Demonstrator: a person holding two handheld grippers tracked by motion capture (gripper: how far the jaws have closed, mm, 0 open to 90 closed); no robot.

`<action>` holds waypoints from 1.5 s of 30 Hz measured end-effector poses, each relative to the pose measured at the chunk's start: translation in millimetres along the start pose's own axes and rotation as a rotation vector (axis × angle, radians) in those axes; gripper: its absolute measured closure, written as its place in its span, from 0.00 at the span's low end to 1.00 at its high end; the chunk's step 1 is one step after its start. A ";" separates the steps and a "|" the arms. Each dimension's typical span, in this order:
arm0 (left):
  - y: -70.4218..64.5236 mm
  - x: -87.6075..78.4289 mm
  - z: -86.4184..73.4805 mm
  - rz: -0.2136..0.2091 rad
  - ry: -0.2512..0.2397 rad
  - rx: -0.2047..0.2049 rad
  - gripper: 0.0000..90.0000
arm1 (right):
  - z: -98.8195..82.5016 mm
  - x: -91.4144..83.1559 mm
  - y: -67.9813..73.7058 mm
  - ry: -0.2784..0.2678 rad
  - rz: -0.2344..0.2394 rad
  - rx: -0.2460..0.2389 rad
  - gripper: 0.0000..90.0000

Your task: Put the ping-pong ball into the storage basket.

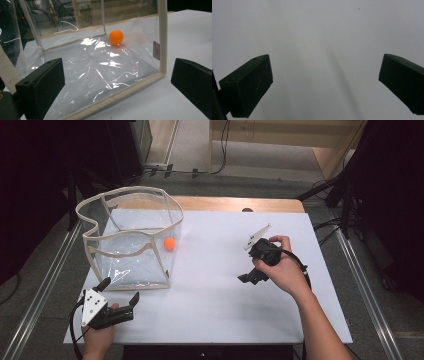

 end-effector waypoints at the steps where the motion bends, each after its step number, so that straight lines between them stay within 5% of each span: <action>1: 0.0 0.0 0.0 0.000 0.000 0.000 0.00 | -2.4 -0.4 -1.1 -0.004 -0.002 0.003 0.00; 21: -0.3 -0.1 -0.1 0.002 0.002 0.000 0.00 | -51.5 -5.5 -15.9 -0.032 -0.019 0.080 0.00; 45: -0.6 0.2 -0.5 0.005 0.009 0.006 0.00 | -111.5 -12.4 -33.0 -0.144 -0.043 0.169 0.00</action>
Point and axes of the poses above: each handheld gripper's, and its own axes: x roughly forward along the jaws, z roughly out of its top, y roughly to its left, the point moved 6 cm from there along x, roughly forward along the jaws, and after that the axes turned 13 degrees about x, right-handed, at the moved point
